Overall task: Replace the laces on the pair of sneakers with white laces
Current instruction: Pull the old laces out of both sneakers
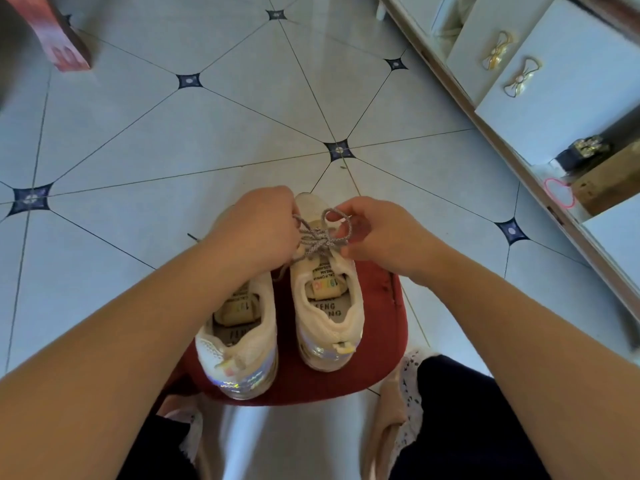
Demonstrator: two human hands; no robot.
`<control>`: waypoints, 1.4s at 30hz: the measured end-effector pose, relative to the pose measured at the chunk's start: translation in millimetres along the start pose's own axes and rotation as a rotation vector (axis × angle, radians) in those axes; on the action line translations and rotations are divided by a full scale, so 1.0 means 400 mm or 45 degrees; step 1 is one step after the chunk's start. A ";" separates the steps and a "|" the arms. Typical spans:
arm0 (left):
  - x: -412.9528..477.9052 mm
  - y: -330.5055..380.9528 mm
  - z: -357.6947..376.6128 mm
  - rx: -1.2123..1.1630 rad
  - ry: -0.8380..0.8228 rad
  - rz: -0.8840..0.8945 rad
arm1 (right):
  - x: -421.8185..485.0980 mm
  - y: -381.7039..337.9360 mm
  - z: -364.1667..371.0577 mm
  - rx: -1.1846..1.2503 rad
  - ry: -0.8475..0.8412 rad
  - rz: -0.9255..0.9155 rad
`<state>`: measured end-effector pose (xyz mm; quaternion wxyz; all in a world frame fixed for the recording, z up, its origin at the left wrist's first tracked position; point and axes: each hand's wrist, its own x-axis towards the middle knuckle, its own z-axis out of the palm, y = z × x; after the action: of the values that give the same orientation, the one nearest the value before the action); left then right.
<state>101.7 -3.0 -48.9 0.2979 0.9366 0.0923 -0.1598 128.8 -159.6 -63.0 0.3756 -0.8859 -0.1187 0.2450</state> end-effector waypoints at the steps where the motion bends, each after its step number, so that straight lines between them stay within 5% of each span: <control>1: 0.000 0.000 -0.001 -0.017 0.002 -0.005 | 0.001 0.000 -0.001 -0.075 0.017 -0.027; 4: -0.003 0.002 0.000 -0.111 -0.013 -0.001 | -0.001 -0.002 -0.013 -0.094 0.040 -0.019; 10: -0.022 0.014 -0.001 -0.289 -0.102 0.204 | -0.024 -0.017 -0.054 0.435 0.009 -0.001; 15: -0.023 0.013 0.019 -0.132 -0.269 0.324 | -0.034 -0.031 -0.052 0.544 0.024 0.005; 19: -0.012 0.004 0.030 -0.088 -0.250 0.277 | -0.032 -0.031 -0.092 0.769 0.290 0.112; 25: -0.010 0.004 0.038 0.002 -0.109 0.282 | -0.061 0.018 -0.229 1.670 0.961 0.146; 28: -0.007 0.008 0.038 0.007 -0.103 0.265 | -0.069 0.032 -0.215 1.354 0.960 0.226; 32: -0.003 0.016 0.033 -0.058 -0.095 0.188 | -0.067 0.009 -0.128 0.537 0.278 0.216; 35: -0.006 0.019 0.032 -0.071 -0.102 0.160 | -0.063 0.004 -0.081 -0.027 0.129 0.121; 38: -0.007 0.021 0.032 -0.093 -0.084 0.133 | -0.062 -0.007 -0.059 -0.160 0.188 -0.017; 42: -0.006 0.022 0.025 -0.051 -0.069 0.131 | -0.062 -0.013 -0.015 -0.309 -0.039 -0.101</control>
<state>99.3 -16.1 -51.2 0.3269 0.9292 0.0393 -0.1677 110.5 -169.4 -46.9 0.2731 -0.9156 -0.1880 0.2273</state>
